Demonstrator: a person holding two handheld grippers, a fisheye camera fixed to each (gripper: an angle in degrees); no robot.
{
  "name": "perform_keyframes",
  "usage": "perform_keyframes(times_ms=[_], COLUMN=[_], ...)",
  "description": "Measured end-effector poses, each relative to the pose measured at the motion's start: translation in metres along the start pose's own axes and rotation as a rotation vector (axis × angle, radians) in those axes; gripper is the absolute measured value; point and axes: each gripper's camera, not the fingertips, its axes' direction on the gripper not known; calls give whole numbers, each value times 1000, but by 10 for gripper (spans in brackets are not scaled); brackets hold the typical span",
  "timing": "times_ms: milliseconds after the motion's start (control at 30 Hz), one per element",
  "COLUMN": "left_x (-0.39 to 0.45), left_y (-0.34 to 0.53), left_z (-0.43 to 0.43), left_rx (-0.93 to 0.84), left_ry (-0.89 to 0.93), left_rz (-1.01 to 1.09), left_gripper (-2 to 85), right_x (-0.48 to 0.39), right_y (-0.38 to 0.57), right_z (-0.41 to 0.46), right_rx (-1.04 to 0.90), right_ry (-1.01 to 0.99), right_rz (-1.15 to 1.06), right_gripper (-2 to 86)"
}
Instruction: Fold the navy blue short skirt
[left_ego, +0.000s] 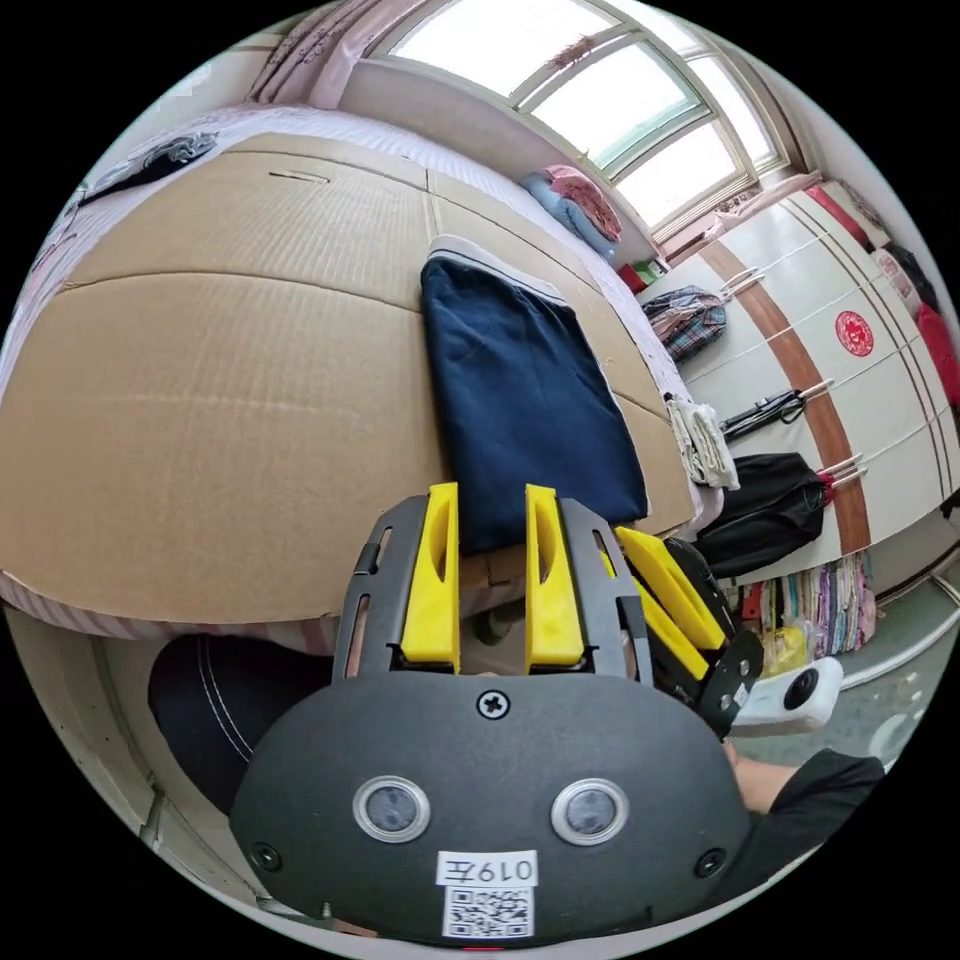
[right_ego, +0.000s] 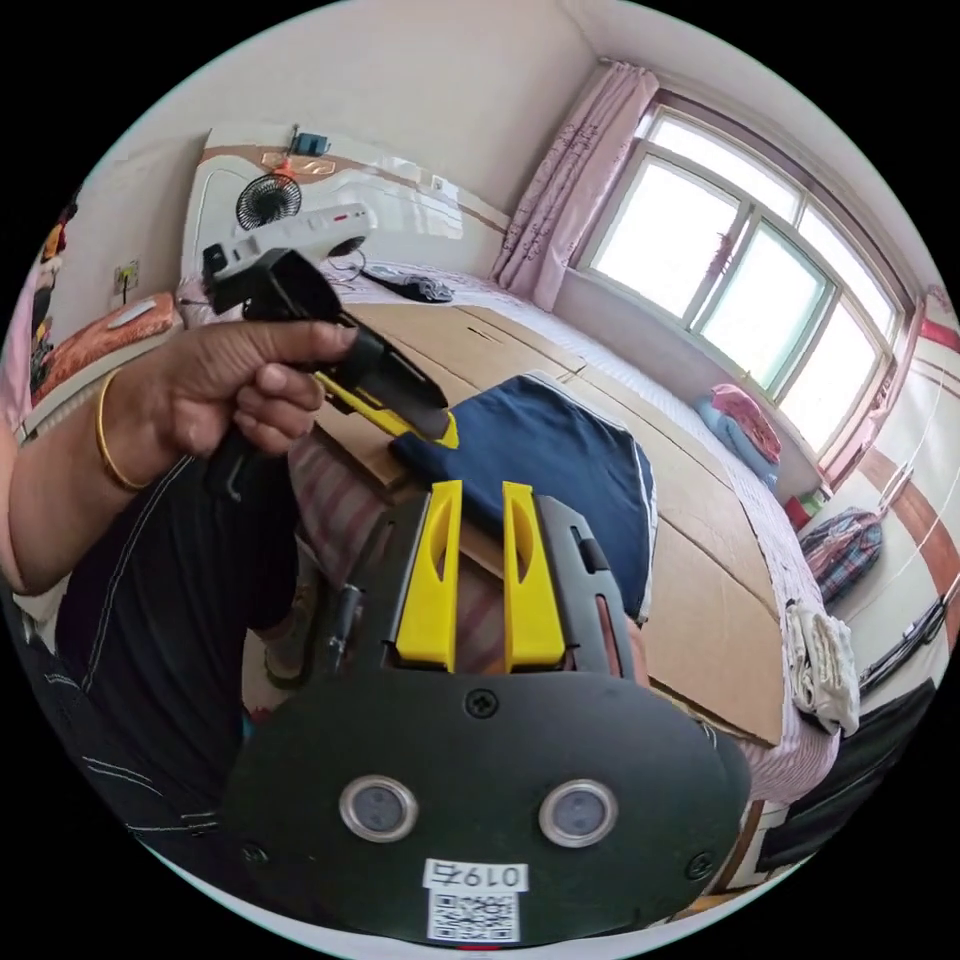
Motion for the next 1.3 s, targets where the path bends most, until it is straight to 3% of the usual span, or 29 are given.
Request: perform_keyframes(times_ms=[233,400,533,733,933,1000,1300], left_x=[-38,-50,-63,-83,-149,-177,-224], left_y=[-18,-27,-35,-42,-42,-47,-64], left_z=[12,19,22,34,46,63,143], left_rx=[-16,-11,-6,-12,19,37,119], left_ry=[133,154,199,210,294,433,594], left_rz=[-44,-28,-28,-17,-147,-201,-445], left_gripper=[23,18,21,37,123,146,116], right_x=[-69,-105,-114,-114,-59,-43,10], right_y=[-24,-44,-63,-87,-108,-110,-103], right_z=[38,71,99,110,72,56,-25], right_rx=[-34,-69,-113,-56,-30,3,85], right_ry=[98,255,373,491,283,231,59], right_rz=[-266,-320,-289,-241,-55,-24,94], right_gripper=[132,137,121,26,6,4,1])
